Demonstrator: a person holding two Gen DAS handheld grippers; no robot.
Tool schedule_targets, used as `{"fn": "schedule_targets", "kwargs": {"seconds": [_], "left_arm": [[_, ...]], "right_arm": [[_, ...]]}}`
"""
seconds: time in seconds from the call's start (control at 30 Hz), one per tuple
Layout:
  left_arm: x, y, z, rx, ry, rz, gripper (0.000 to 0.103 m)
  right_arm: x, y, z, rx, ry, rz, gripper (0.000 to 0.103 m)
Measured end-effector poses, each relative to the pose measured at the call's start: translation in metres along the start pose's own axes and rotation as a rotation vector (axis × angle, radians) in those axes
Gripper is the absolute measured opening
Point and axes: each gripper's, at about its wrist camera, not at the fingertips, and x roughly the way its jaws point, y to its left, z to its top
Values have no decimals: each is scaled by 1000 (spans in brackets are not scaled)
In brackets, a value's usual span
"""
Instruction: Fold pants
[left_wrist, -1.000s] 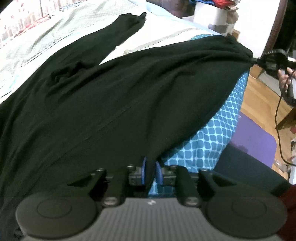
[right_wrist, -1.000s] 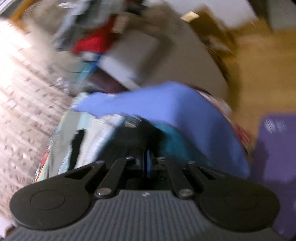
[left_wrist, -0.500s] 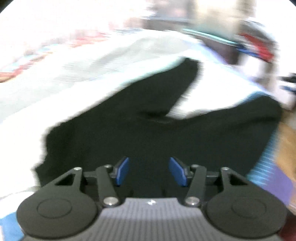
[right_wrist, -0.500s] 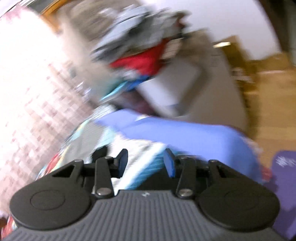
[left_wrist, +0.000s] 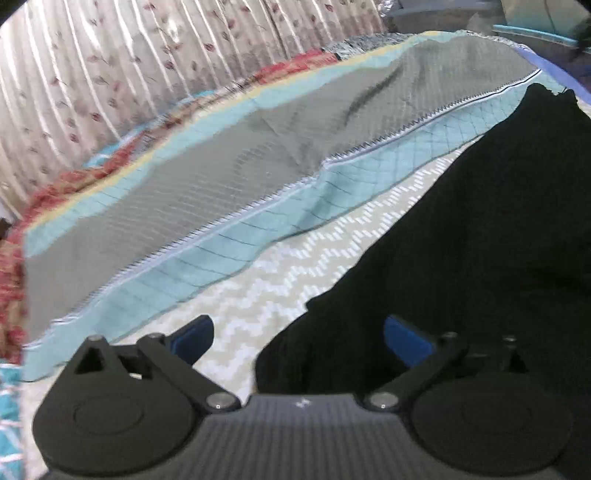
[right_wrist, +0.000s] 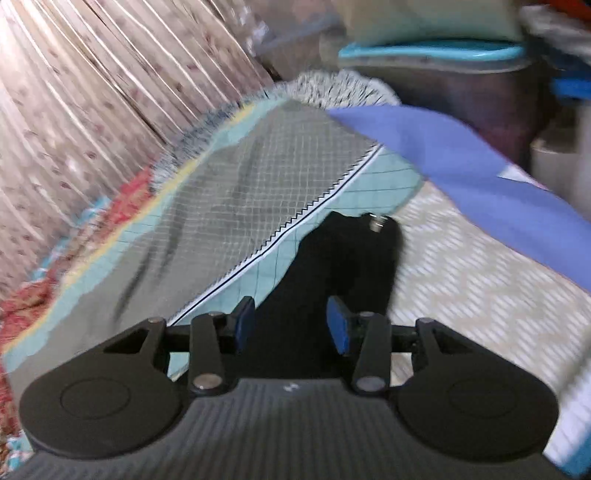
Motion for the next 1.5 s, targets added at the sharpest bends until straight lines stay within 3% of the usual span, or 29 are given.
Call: {"fn": "schedule_targets", "kwargs": {"seconds": [0.1,0.13,0.23,0.3,0.33,0.37,0.4,0.43,0.57,0.67,0.8,0.9,1.1,1.23,1.33,1.43,1.5], "left_arm": [[28,-1,-7,-16,14,-39,101],[36,-1,-11,-24,24,-52,96],[53,-6,-20,-36,56,-76,67],[51,-7,-23,-45,28,-104,44],[49,-10,-23,-40,26,-121,28],[45,-13,-22,-33,25,-114,19],[40,-16,-21,-23,18,-95,17],[33,-19,-20,-16,1,-71,16],[-6,-13,-14,-63,-74,-27,15],[-49,-12,-13,-89,-136,11,15],[-112,-20,-24,-96,-204,8,15],[-158,-32,-42,-103,-233,-20,15],[-218,-67,-95,-120,-194,-77,15],[-235,-90,-136,-129,-121,-132,16],[-233,-110,-160,-107,-52,-166,22],[-223,-123,-178,-66,26,-184,31],[-232,-119,-182,-61,19,-208,37]], "right_arm": [[52,27,16,-37,-4,-98,52],[69,32,19,-39,-3,-140,59],[114,32,22,-2,23,-276,62],[133,24,21,33,45,-321,62],[139,21,20,47,53,-326,58],[142,17,17,46,62,-336,32],[143,13,16,38,66,-340,15],[139,8,16,49,65,-319,9],[91,-13,23,142,4,-207,8],[37,-33,28,222,-27,-107,8],[-48,-69,26,305,-76,7,8],[-108,-97,10,326,-115,52,8],[-230,-178,-66,365,-169,90,8],[-280,-216,-129,425,-222,84,8],[-290,-247,-188,543,-232,69,8],[-286,-267,-226,610,-184,-109,15],[-292,-275,-239,660,-218,-167,16]]}}
